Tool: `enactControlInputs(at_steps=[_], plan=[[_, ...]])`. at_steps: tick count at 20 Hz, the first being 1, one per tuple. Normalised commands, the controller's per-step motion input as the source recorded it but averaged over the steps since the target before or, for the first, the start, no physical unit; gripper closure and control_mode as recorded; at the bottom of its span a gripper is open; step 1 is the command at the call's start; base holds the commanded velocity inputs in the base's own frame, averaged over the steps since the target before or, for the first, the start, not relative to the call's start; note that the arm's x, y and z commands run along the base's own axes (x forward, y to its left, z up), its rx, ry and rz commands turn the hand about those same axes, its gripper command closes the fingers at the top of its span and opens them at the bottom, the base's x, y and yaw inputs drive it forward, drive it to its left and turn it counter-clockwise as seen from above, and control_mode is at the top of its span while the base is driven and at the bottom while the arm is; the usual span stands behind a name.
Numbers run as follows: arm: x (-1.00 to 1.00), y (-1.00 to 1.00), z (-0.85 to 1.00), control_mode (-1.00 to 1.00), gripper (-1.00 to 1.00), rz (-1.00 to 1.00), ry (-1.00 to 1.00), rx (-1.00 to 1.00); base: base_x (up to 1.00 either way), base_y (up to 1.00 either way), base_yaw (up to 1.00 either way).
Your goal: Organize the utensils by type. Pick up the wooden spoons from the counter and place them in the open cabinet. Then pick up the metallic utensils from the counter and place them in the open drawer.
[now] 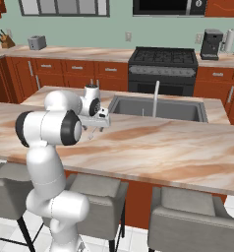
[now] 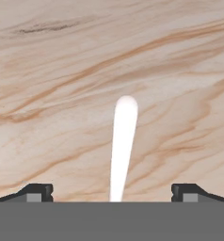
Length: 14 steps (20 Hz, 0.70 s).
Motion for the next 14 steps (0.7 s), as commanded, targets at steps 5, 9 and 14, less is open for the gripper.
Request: enactControlInputs(at_steps=[5,9,14], plan=[[-0.37,0.03,-0.23,-1.0,-1.0,0.03,0.0,0.0,0.0,0.0,0.0],[-0.48,0.01,-0.22,-1.0,-1.0,0.0,0.0,0.0,0.0,0.0,0.0],[-0.39,0.0,-0.24,-1.0,-1.0,0.0,0.0,0.0,0.0,0.0,0.0]])
